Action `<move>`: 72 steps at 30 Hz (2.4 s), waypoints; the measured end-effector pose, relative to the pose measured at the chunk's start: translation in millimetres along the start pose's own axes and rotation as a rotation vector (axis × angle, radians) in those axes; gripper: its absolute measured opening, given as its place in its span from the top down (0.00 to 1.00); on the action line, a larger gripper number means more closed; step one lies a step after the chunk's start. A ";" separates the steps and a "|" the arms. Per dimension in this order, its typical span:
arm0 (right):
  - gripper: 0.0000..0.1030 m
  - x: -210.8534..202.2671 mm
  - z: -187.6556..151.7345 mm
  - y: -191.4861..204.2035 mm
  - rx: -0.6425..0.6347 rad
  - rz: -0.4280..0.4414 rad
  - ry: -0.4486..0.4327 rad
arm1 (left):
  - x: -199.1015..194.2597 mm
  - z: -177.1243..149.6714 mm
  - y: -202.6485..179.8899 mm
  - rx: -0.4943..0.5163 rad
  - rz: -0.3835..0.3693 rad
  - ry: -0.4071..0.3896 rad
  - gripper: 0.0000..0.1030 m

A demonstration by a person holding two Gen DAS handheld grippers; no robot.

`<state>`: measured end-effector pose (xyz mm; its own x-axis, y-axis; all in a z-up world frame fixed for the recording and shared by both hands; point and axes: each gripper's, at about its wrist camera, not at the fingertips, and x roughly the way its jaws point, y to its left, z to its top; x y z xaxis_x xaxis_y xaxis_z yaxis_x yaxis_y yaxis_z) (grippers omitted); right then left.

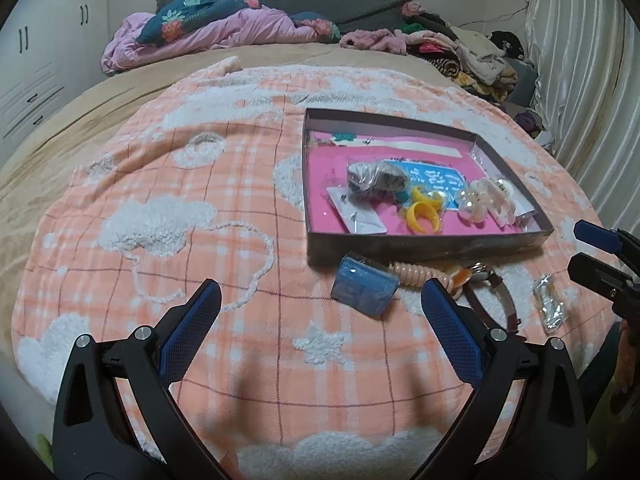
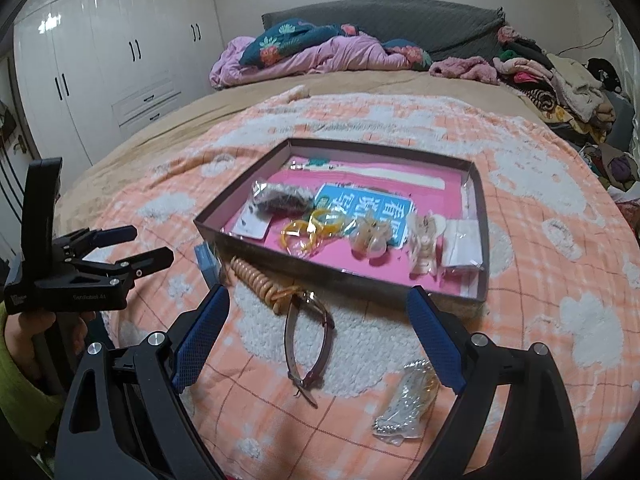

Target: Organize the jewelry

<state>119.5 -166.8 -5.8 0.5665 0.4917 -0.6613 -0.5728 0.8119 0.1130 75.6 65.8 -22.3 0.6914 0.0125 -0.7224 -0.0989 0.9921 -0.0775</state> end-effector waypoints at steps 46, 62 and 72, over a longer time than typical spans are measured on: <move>0.76 70.0 -37.0 1.4 -0.049 0.009 0.157 | 67.0 -5.3 -24.6 0.067 -0.134 0.079 0.60; 0.77 22.0 -24.8 7.2 -0.053 0.014 0.071 | 18.1 -2.2 -11.0 0.034 -0.122 0.004 0.60; 0.77 -1.6 -9.3 18.6 -0.075 0.036 0.002 | -17.7 14.4 -7.9 0.021 -0.105 -0.074 0.60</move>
<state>102.4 -155.4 -9.6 0.5433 0.5198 -0.6593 -0.6360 0.7674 0.0810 74.5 59.5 1.0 0.7485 -0.0829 -0.6580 -0.0089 0.9908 -0.1349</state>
